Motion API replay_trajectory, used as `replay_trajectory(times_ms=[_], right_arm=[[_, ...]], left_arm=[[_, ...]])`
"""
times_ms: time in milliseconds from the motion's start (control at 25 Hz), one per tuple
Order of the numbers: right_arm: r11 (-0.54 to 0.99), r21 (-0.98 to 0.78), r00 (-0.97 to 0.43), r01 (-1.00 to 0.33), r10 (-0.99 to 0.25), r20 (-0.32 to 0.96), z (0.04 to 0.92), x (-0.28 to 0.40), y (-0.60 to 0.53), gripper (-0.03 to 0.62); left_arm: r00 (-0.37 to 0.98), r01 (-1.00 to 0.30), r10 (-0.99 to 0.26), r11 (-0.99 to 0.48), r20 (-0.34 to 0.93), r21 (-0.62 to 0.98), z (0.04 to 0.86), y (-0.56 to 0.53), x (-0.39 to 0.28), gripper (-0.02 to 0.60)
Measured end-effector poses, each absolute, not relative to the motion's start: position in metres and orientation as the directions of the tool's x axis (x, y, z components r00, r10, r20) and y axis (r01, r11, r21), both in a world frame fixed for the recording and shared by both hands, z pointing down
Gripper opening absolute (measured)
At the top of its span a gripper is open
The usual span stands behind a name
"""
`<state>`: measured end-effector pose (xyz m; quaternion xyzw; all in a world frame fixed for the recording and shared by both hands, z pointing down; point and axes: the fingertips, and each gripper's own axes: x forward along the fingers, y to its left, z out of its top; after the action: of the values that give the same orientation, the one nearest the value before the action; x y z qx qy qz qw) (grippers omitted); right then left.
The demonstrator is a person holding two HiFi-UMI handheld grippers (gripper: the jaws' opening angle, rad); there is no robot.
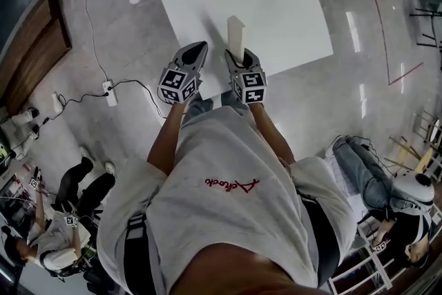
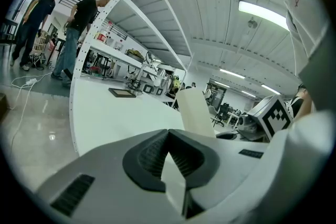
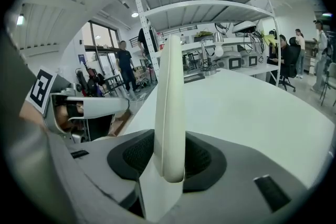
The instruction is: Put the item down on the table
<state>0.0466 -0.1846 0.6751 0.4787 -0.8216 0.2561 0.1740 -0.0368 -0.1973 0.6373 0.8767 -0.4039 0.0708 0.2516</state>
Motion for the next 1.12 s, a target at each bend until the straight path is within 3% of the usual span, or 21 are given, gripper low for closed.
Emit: replay_trajectory(times_ms=[760, 960, 1120], right_arm=[[0.389, -0.225, -0.446, -0.893, -0.707, 0.549, 0.701, 0.036, -0.292, 0.172], [0.315, -0.388, -0.488, -0.866, -0.698, 0.524, 0.703, 0.035, -0.308, 0.172], [0.195, -0.604, -0.548, -0.772, -0.686, 0.479, 0.703, 0.037, -0.317, 0.172]], left_arm=[[0.635, -0.768, -0.685, -0.509, 0.357, 0.388, 0.646, -0.197, -0.056, 0.018], [0.632, -0.77, -0.689, -0.508, 0.355, 0.386, 0.642, -0.2, -0.055, 0.018], [0.629, -0.773, -0.691, -0.504, 0.358, 0.385, 0.64, -0.2, -0.052, 0.018]])
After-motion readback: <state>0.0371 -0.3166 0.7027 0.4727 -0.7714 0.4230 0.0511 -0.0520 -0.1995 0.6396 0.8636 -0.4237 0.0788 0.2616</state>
